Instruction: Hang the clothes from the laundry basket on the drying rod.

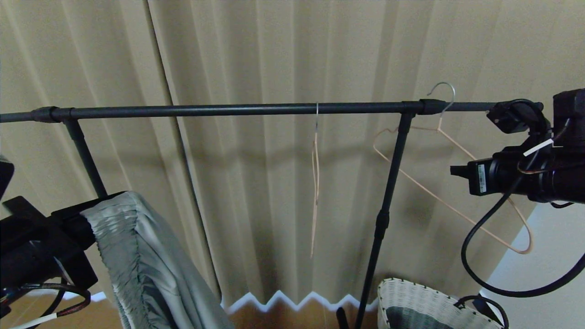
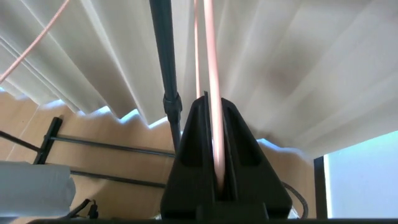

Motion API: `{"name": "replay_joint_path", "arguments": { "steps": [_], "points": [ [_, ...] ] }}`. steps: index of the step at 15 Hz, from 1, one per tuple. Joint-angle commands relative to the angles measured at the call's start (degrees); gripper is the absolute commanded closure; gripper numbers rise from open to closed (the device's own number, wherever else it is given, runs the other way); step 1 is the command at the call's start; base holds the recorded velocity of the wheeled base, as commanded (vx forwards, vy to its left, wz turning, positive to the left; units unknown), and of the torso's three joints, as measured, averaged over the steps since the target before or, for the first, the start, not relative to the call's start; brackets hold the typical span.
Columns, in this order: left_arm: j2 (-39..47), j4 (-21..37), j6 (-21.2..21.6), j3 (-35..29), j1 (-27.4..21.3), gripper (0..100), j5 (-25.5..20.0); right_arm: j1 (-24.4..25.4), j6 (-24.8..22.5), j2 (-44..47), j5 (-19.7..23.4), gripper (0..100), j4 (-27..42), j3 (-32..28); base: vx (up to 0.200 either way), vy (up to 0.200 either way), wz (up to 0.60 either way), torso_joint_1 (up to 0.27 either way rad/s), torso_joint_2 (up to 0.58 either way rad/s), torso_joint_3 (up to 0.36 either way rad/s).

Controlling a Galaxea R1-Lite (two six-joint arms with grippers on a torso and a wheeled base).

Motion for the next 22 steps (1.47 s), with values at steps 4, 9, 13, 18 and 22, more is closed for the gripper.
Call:
{"name": "replay_joint_path", "arguments": {
  "steps": [4, 9, 13, 18, 22],
  "points": [
    [0.06, -0.05, -0.01, 0.14, 0.04, 100, 0.0, 0.04, 0.15, -5.16, 0.05, 100, 0.01, 3.41, 0.0, 0.0, 0.0, 0.0, 0.0, 0.0],
    [-0.02, -0.05, 0.08, 0.14, 0.13, 100, 0.09, -0.13, -0.11, -11.23, -0.13, 100, 0.01, 8.95, -0.08, 0.0, 0.0, -0.001, 0.0, 0.001],
    [-0.02, -0.05, 0.08, 0.14, 0.22, 100, 0.09, -0.31, -0.11, -13.07, -0.13, 100, 0.01, 11.41, -0.2, 0.0, 0.0, 0.002, 0.0, -0.002],
    [0.06, -0.05, -0.01, 0.14, 0.83, 100, 0.09, -1.36, -0.2, -15.45, -0.04, 100, 0.01, 13.6, -0.2, 0.0, 0.0, 0.002, 0.0, 0.0],
    [-0.02, -0.05, -0.01, 0.66, 0.83, 100, 0.0, -1.89, -0.2, -15.45, -0.04, 100, 0.01, 14.13, -0.15, 0.0, 0.0, 0.001, 0.0, 0.002]
  ]
}}
